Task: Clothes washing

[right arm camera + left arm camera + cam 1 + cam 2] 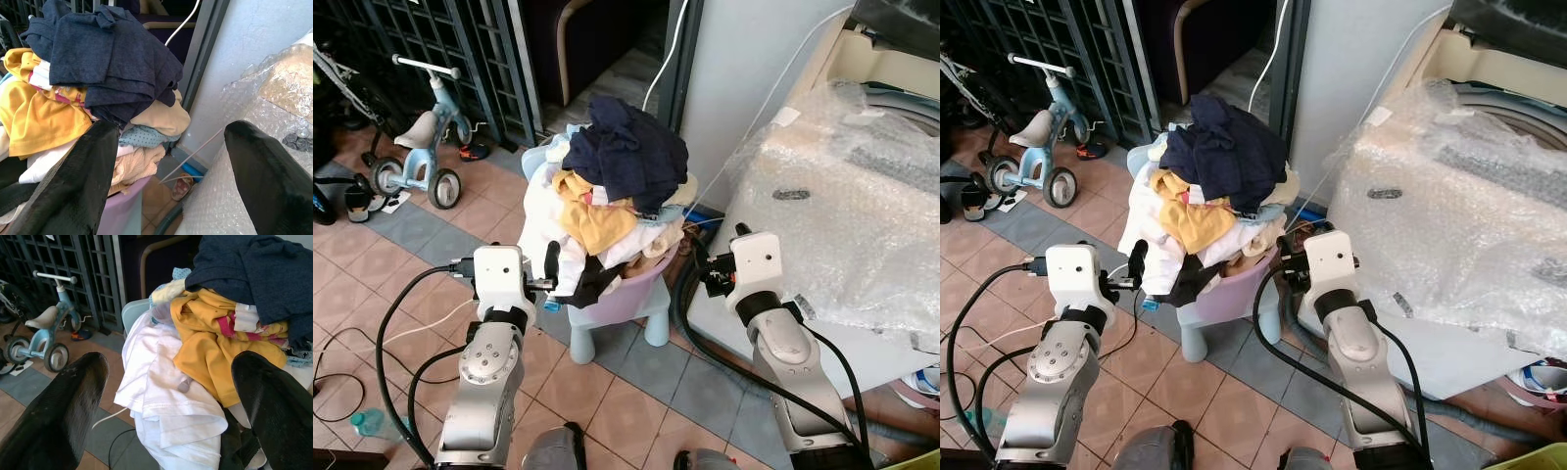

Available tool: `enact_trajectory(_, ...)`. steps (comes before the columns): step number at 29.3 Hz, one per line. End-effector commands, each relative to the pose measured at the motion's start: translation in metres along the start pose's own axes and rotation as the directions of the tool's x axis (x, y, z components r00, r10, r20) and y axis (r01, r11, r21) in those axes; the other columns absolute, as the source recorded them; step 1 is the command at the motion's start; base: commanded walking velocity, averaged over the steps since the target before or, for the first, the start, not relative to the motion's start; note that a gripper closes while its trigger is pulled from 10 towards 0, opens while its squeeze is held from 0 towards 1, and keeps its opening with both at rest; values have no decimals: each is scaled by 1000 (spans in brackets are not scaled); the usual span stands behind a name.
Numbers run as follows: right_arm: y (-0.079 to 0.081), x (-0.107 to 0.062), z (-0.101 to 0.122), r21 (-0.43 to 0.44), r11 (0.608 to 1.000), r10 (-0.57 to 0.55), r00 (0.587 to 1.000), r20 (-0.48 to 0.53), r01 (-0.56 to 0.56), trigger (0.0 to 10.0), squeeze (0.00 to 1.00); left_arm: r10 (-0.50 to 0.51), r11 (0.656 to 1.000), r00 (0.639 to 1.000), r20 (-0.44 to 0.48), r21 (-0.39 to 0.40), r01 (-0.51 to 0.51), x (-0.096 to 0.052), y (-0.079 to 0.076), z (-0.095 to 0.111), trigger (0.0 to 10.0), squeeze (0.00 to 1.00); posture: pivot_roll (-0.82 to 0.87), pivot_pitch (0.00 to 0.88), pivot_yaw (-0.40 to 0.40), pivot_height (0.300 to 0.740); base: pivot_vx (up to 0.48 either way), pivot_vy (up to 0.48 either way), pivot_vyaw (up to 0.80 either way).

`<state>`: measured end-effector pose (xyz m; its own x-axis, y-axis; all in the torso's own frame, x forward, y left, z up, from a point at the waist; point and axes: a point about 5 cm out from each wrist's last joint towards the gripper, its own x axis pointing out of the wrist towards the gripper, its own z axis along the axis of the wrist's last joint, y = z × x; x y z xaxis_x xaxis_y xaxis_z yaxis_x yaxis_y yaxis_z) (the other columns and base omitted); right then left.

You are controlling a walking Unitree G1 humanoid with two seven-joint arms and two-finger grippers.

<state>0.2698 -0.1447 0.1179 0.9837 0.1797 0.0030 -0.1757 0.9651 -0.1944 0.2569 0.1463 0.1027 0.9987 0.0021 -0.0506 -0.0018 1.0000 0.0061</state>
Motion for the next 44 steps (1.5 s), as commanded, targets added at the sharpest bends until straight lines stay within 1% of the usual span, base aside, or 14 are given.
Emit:
enact_trajectory(1, -4, 4, 4, 0, 1000, -17, 1000, 18, 17, 10000, 1000, -2, 1000, 1000, -3, 5, 2, 1, 0, 1, 10000, 0, -4, 111, 21, 740, 382, 0, 0)
enact_trajectory(4, -6, 6, 6, 4, 1000, -15, 999, 28, 15, 10000, 1000, -16, 1000, 1000, 6, 1, 16, 4, -4, 3, 10000, 0, -6, 108, 22, 740, 394, 0, 0)
enact_trajectory(5, -6, 7, 6, 3, 1000, -9, 999, 31, 9, 10000, 941, -22, 1000, 1000, 9, 0, 22, 5, -5, 4, 10000, 0, -6, 108, 22, 740, 405, 0, 0)
enact_trajectory(6, -5, 9, 8, 7, 1000, 8, 999, 40, -8, 10000, 0, -27, 1000, 1000, 12, -1, 27, 6, -7, 5, 10000, 0, -7, 105, 21, 740, 401, 0, 0)
enact_trajectory(11, 0, 11, 11, -8, 999, 52, 997, 58, -52, 10000, 0, -30, 1000, 999, 12, 1, 30, 7, -8, 4, 10000, 0, -4, 100, 16, 740, 403, 0, 0)
enact_trajectory(13, 5, 14, 20, -40, 995, 97, 988, 117, -93, 10000, 0, -33, 999, 999, 11, 3, 33, 8, -9, 4, 10000, 0, 1, 96, 9, 740, 392, 0, 338)
enact_trajectory(15, 6, 17, 23, -57, 994, 104, 986, 130, -97, 10000, 0, -33, 999, 999, 10, 5, 33, 8, -9, 3, 10000, 0, 2, 93, 0, 740, 379, 0, 750)
enact_trajectory(28, 6, 32, 27, -13, 994, 108, 983, 147, -107, 10000, 0, -9, 1000, 1000, -9, 6, 9, 6, -5, 2, 10000, 0, 19, 106, 12, 740, 289, 0, 608)
enact_trajectory(34, 7, 45, 29, -45, 992, 124, 985, 122, -120, 10000, 0, -9, 1000, 1000, -16, 6, 9, 8, -6, 2, 10000, 0, 7, 123, 27, 740, 0, 0, 0)
enact_trajectory(38, 24, 71, 29, -63, 989, 135, 990, 45, -132, 10000, 0, -23, 1000, 1000, -21, 15, 23, 11, -7, 3, 10000, 0, 5, 142, 37, 740, 0, 0, 0)
enact_trajectory(39, 30, 76, 29, -58, 988, 146, 989, 24, -144, 7333, 0, -24, 1000, 999, -21, 16, 24, 11, -8, 3, 10000, 0, 8, 144, 39, 740, 0, 0, 0)
enact_trajectory(40, 34, 79, 29, -58, 987, 154, 988, 11, -153, 7333, 0, -23, 1000, 999, -21, 16, 24, 11, -8, 3, 10000, 0, 8, 144, 39, 740, 0, 0, 0)
enact_trajectory(41, 40, 82, 26, -43, 986, 163, 987, -14, -163, 0, 0, -22, 1000, 999, -23, 16, 22, 10, -8, 3, 10000, 0, 15, 134, 35, 740, 0, 0, 0)
enact_trajectory(44, 49, 85, 20, -8, 986, 166, 984, -62, -167, 0, 0, -16, 1000, 999, -29, 17, 16, 9, -7, 1, 10000, 0, 26, 123, 30, 740, 0, 0, 0)
